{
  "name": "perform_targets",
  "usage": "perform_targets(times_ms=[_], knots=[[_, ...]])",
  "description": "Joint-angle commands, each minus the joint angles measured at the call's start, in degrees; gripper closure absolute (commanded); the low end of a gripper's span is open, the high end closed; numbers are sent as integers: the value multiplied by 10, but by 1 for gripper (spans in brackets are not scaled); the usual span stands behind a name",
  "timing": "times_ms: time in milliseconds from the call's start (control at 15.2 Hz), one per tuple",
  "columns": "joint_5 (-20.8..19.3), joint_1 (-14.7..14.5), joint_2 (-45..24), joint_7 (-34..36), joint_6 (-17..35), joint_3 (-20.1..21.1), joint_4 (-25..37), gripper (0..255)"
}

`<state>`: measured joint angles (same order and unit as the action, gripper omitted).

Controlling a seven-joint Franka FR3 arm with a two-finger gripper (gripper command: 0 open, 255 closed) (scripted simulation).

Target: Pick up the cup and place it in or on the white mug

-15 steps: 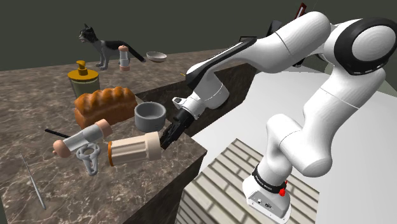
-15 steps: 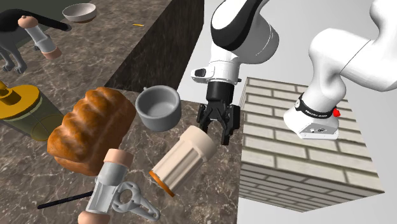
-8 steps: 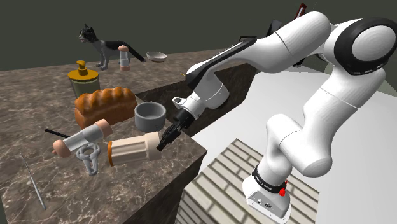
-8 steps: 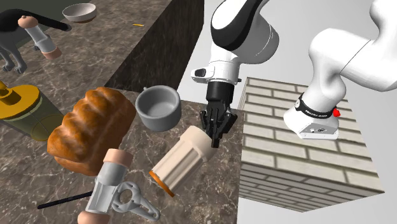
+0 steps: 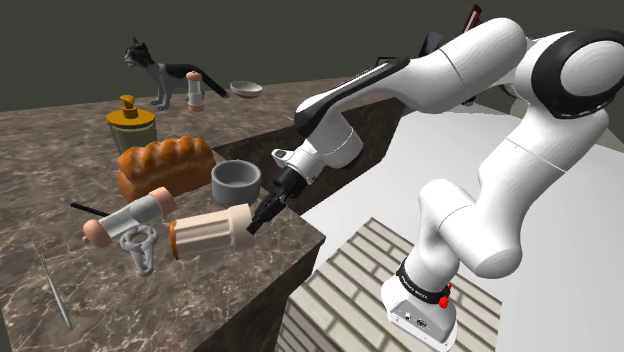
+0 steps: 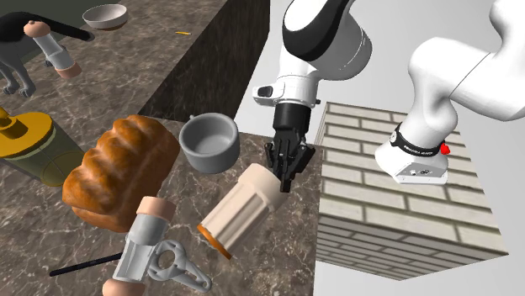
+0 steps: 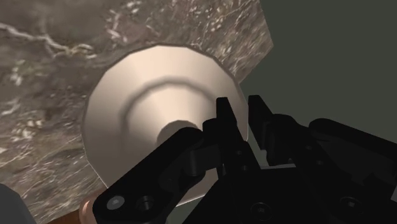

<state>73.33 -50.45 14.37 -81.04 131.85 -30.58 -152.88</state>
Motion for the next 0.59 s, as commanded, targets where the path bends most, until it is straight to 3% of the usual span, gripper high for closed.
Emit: perform_targets(times_ms=[0, 528], knots=[[-14, 2, 15, 21, 3, 5, 1, 255], [-80, 21, 75, 108, 3, 27, 5, 255]])
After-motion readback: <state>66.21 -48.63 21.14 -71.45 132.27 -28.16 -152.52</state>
